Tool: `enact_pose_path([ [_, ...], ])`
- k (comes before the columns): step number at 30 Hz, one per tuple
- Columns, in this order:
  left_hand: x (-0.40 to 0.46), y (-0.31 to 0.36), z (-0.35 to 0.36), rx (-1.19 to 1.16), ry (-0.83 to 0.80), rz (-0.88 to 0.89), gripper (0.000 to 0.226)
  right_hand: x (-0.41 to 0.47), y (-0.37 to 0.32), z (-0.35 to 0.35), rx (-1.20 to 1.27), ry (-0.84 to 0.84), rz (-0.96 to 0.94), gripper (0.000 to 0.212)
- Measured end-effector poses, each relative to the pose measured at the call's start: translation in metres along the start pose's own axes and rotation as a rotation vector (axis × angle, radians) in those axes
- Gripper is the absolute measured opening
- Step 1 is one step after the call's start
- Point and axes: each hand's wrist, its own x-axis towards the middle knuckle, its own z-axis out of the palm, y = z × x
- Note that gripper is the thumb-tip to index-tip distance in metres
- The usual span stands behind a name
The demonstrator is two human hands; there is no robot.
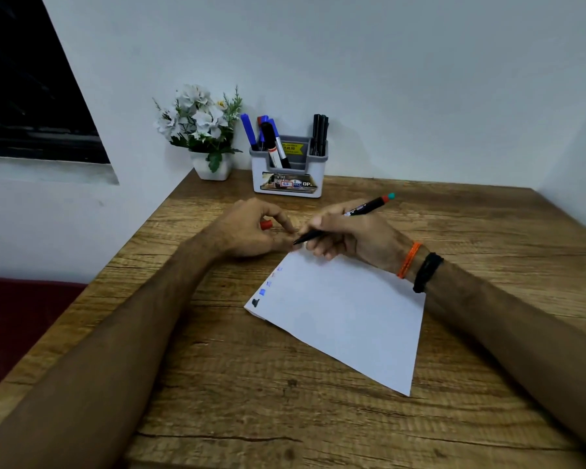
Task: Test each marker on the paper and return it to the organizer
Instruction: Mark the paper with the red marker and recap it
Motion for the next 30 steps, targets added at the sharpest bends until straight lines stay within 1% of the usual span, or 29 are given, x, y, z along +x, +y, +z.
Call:
enact_pose_path([
  [2,0.001,0.0,0.001,0.026,0.005,0.01,0.024,-0.004,0.002,0.005,-0.115,0.015,-0.025,0.006],
  [4,0.0,0.0,0.001,0.04,0.012,0.026,0.026,-0.005,0.002,0.011,-0.169,0.042,-0.037,0.008],
  [7,0.0,0.002,0.002,0.057,0.008,0.036,0.029,-0.006,0.001,0.018,-0.193,0.071,-0.034,0.013],
  [13,0.002,0.0,0.003,0.076,0.001,0.046,0.031,-0.003,0.008,0.027,-0.247,0.133,0.016,0.014],
  [20,0.0,0.002,0.0,0.063,-0.006,0.017,0.031,-0.003,0.017,0.029,-0.309,0.198,0.001,0.006],
  [27,-0.004,0.006,-0.001,0.023,-0.014,0.019,0.033,-0.003,0.018,0.03,-0.316,0.202,0.005,0.006],
  [30,-0.002,0.004,-0.001,0.047,-0.018,0.016,0.033,-0.004,0.018,0.031,-0.312,0.201,0.0,0.005],
])
